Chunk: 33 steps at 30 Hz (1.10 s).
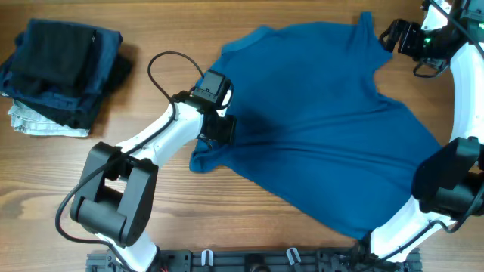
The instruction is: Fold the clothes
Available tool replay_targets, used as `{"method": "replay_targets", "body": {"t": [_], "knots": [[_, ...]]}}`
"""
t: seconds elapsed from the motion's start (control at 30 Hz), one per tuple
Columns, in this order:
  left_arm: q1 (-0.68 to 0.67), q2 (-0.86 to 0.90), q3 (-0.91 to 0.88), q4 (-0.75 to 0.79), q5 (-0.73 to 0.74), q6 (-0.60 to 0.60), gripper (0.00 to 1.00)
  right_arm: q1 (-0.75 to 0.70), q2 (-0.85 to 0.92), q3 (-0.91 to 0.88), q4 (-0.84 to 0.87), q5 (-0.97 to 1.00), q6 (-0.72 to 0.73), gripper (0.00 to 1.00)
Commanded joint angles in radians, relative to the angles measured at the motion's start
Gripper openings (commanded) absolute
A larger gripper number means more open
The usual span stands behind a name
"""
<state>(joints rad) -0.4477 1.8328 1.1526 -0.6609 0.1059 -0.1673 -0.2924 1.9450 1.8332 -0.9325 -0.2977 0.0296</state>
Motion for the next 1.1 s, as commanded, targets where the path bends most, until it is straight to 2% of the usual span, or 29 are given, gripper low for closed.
{"method": "replay_targets", "body": {"t": [0.0, 0.1, 0.27, 0.33, 0.4, 0.47, 0.5, 0.53, 0.63, 0.8, 1.07], "knots": [[-0.007, 0.014, -0.010, 0.004, 0.016, 0.003, 0.53, -0.002, 0.011, -0.001, 0.006, 0.006, 0.000, 1.00], [-0.007, 0.013, -0.010, -0.006, 0.016, 0.003, 0.45, -0.002, 0.011, -0.001, 0.006, 0.006, 0.000, 1.00], [-0.007, 0.013, -0.010, -0.013, 0.016, 0.003, 0.39, -0.002, 0.011, -0.001, 0.006, 0.006, -0.001, 1.00], [-0.007, 0.013, -0.010, -0.011, 0.016, 0.003, 0.31, -0.002, 0.011, -0.001, 0.006, 0.006, -0.001, 1.00], [-0.007, 0.013, -0.010, -0.012, 0.016, 0.003, 0.18, -0.002, 0.011, -0.001, 0.006, 0.006, -0.001, 1.00], [-0.007, 0.013, -0.010, -0.012, 0.016, 0.003, 0.16, -0.002, 0.011, -0.001, 0.006, 0.006, -0.001, 1.00], [-0.007, 0.013, -0.010, -0.011, 0.016, 0.003, 0.08, -0.002, 0.011, -0.001, 0.006, 0.006, -0.001, 1.00], [-0.004, 0.011, -0.008, -0.014, 0.000, 0.003, 0.04, -0.002, 0.011, -0.001, 0.006, 0.006, 0.000, 1.00], [0.054, -0.024, 0.024, -0.097, -0.171, -0.068, 0.04, -0.002, 0.011, -0.001, 0.006, 0.006, -0.001, 1.00], [0.228, -0.116, 0.028, -0.169, -0.187, -0.137, 0.04, -0.002, 0.011, -0.001, 0.006, 0.006, -0.001, 1.00], [0.500, -0.118, 0.023, -0.236, -0.216, -0.215, 0.04, -0.002, 0.011, -0.001, 0.006, 0.006, -0.001, 1.00]]}}
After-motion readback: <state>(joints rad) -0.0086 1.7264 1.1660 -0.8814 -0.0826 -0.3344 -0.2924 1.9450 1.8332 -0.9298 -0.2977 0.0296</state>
